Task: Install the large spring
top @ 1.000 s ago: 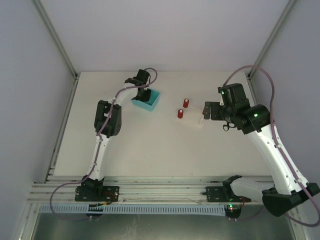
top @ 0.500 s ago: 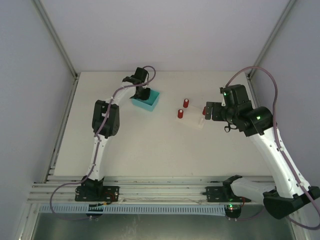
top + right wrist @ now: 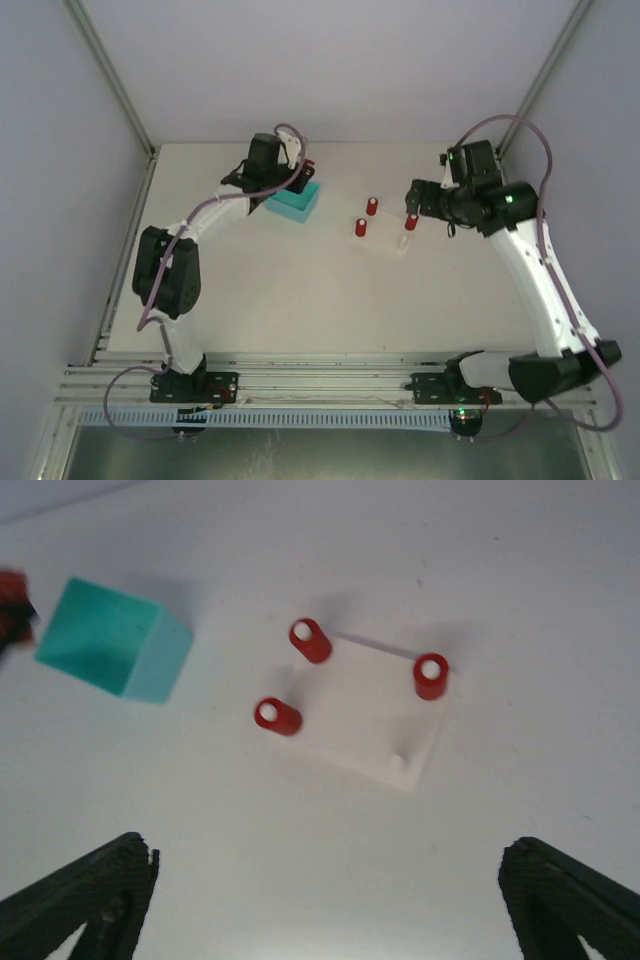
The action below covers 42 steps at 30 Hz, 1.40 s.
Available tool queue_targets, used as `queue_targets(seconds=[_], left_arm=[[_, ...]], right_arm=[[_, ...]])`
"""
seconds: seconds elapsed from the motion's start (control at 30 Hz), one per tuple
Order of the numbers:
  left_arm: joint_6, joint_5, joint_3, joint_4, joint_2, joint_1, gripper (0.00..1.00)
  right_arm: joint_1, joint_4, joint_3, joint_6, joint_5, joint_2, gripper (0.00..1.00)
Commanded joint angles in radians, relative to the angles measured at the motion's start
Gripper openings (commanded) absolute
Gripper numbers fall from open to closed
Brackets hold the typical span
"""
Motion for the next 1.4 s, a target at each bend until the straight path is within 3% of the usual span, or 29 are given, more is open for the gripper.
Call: queue_targets(seconds=[0.0, 0.1, 0.3, 0.6, 1.0, 1.1, 1.23, 1.37], left_arm=[[0.102, 0.217, -0.202, 0.376, -0.089, -0.059, 0.0], [0.248, 0.312, -0.301, 0.49, -0.148, -0.111, 0.0], [0.327, 0.418, -0.329, 0.597, -0.166, -0.193, 0.0], [0.32, 0.466, -0.286, 0.643, -0.132, -0.234, 0.0], [0.361, 0.492, -0.284, 0.636, -0.14, -0.245, 0.0], [0.36, 0.501, -0.299, 0.653, -0.141, -0.247, 0.0], [0.337, 0.468, -0.317, 0.666, -0.141, -0.247, 0.01], [0.241, 0.414, -0.396, 0.758, -0.152, -0.226, 0.45]], right_arm=[[-0.088, -0.044, 0.135, 0.075, -0.269, 0.143, 0.92], [-0.106, -0.053, 0.225, 0.078, -0.437, 0.237, 0.84], [-0.095, -0.077, 0.342, 0.069, -0.663, 0.369, 0.67], [-0.056, -0.085, 0.261, 0.011, -0.613, 0.417, 0.67], [-0.012, -0.01, 0.264, 0.002, -0.733, 0.509, 0.53], [-0.006, 0.018, 0.255, 0.01, -0.742, 0.509, 0.39], [-0.006, 0.048, 0.231, 0.003, -0.697, 0.475, 0.02], [-0.006, 0.046, 0.193, -0.026, -0.545, 0.419, 0.0]])
